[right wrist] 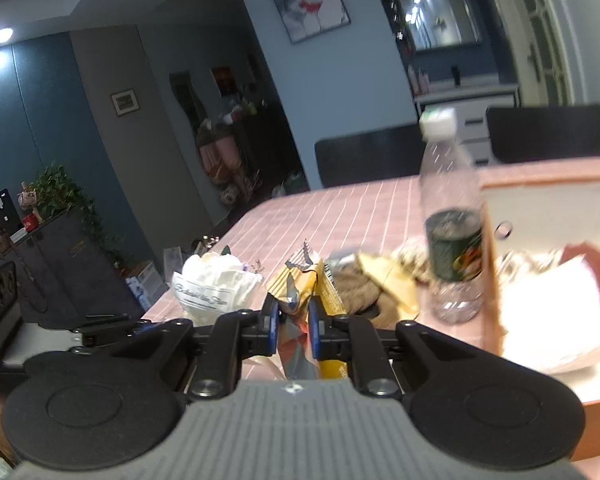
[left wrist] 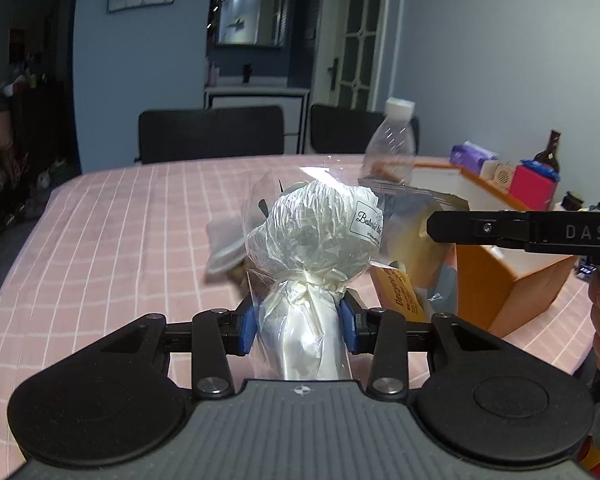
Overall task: Organize soft objects
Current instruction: 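Lift the gift bag and snack packet and carry both over the box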
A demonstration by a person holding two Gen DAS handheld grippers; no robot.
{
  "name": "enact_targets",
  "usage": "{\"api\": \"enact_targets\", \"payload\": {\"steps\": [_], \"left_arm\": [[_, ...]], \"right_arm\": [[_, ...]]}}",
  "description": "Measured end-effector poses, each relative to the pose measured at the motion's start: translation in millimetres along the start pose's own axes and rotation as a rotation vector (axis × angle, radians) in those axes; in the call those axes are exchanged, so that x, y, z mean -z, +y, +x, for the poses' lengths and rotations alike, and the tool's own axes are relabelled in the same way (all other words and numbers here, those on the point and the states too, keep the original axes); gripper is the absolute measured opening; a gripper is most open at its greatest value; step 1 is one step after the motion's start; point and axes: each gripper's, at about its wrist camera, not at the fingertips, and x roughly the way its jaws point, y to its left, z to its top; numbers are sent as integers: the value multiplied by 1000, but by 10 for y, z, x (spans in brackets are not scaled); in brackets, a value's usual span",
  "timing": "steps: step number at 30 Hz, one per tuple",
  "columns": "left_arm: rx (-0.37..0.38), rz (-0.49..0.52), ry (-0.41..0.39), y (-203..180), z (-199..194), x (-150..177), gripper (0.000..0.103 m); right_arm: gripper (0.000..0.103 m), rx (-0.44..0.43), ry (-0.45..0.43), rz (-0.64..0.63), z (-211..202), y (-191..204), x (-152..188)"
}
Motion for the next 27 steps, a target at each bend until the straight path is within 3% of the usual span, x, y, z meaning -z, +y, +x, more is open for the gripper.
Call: {"api": "enact_targets", "payload": {"steps": [6,15,20,27], "left_arm": [[86,63,-95,-319,-95,-294,46],[242,171,-156,-1025,145,-769,46],[285,233,-105,-1485,546,-921,46],[317,304,56,-1858,1192,-958,46]], "right_arm": [[13,63,-93,-58,-463,-36,-213],[12,287,-168,-141,-1027,-312,-588],[12,412,-152,-118,-1112,-656,-678],[12,477,-86,-20,-1056,-1158,-675]]}}
